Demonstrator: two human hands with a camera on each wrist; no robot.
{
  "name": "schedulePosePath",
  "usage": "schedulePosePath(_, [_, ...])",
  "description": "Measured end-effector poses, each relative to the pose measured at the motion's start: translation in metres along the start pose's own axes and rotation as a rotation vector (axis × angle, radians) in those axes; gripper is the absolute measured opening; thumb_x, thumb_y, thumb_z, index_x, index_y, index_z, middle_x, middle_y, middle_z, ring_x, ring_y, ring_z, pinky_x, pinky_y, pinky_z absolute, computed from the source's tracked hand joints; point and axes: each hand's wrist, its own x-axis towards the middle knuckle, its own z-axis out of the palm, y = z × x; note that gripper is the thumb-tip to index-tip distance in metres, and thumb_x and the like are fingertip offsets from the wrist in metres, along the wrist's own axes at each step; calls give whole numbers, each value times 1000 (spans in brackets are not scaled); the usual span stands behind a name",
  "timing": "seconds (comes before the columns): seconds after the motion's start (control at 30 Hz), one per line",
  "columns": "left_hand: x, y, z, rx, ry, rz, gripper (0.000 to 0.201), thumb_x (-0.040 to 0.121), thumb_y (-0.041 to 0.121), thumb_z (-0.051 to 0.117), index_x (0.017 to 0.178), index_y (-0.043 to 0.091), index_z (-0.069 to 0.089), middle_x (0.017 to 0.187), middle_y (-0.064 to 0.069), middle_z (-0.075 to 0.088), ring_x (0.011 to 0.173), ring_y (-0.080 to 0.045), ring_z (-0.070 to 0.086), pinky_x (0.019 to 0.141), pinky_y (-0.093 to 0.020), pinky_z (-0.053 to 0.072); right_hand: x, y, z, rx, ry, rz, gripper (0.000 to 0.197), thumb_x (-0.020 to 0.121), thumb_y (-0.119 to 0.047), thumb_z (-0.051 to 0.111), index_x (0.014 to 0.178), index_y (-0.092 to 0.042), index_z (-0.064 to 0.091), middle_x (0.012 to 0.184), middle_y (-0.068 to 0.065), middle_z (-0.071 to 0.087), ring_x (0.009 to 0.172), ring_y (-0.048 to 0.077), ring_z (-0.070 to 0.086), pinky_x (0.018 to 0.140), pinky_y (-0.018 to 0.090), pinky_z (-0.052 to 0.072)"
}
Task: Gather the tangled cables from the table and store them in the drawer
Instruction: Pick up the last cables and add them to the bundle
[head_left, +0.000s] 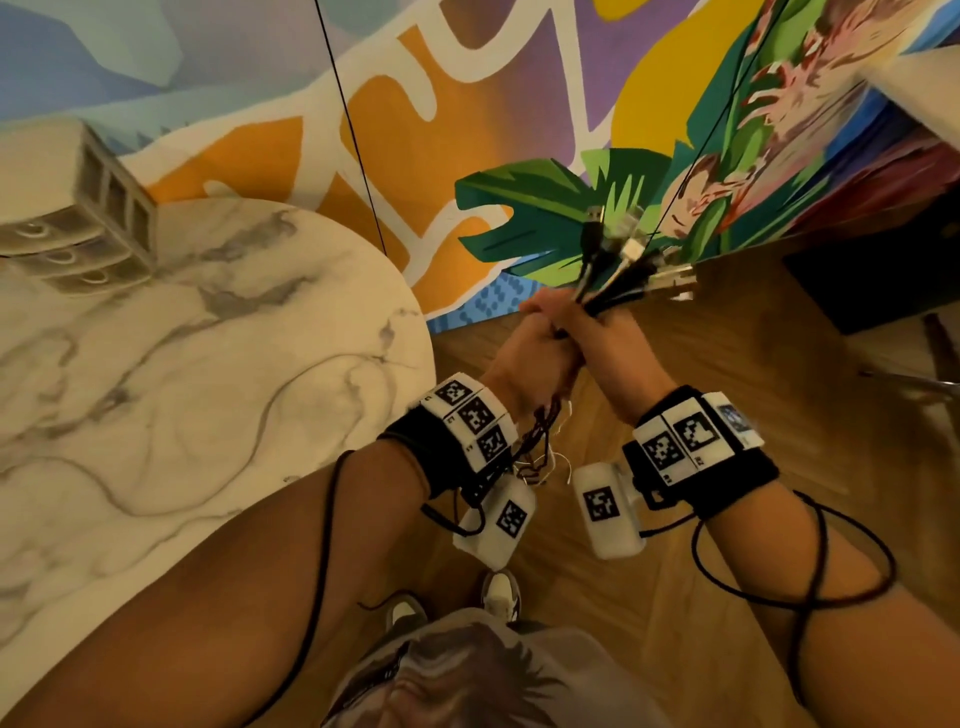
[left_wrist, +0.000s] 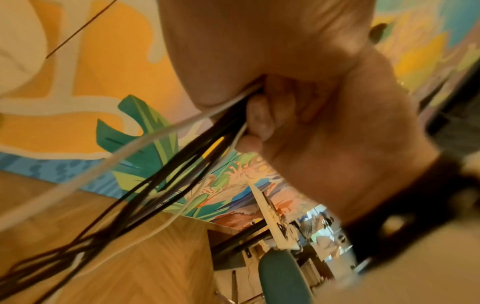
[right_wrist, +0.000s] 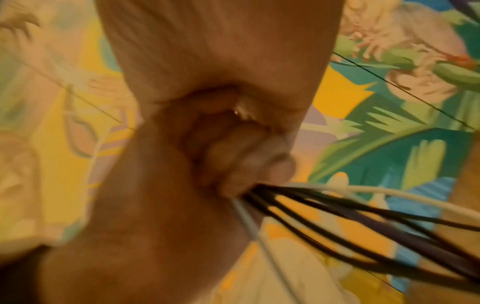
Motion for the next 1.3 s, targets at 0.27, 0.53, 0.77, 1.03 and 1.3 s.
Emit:
schedulePosePath(0.27, [1, 27, -38, -155, 69, -35, 55, 93, 9, 50, 43, 20, 30, 33, 7, 26, 29, -12, 23, 36, -19, 19, -8, 50, 27, 94, -382, 118, 15, 92, -15, 57, 82, -4, 57, 65, -3, 62, 57, 11, 58, 59, 23, 50])
schedulePosePath(0.53, [-4, 64, -76, 696, 194, 140, 52, 92, 18, 56, 48, 18, 28, 42, 8, 28, 37, -10, 24, 42, -20, 19, -9, 115, 34, -248, -252, 294, 46, 93, -23, 55, 52, -21, 36, 45, -4, 33, 37, 9, 28, 47, 26, 27])
schedulePosePath(0.77, [3, 120, -118, 1161, 302, 357, 30, 90, 27, 52, 65, 11, 57, 59, -12, 52, 45, -19, 39, 46, -30, 27, -17, 149, 7, -429, -64, 482, 36, 92, -22, 57, 58, -16, 49, 44, -5, 37, 41, 11, 33, 44, 24, 26])
schedulePosePath(1.03, [4, 117, -130, 1311, 397, 495, 31, 85, 37, 42, 69, 17, 60, 58, -6, 46, 51, -22, 33, 57, -40, 42, -31, 162, -9, -527, -20, 594, 37, 90, -20, 58, 57, -15, 42, 50, 0, 39, 43, 14, 34, 41, 22, 26])
schedulePosePath(1.3, [-5, 36, -74, 1230, 94, 588, 37, 85, 36, 42, 63, 13, 60, 56, -8, 58, 49, -20, 40, 49, -31, 35, -13, 130, 9, -295, -21, 520, 32, 89, -9, 54, 56, -8, 51, 49, 4, 40, 47, 18, 35, 47, 29, 25])
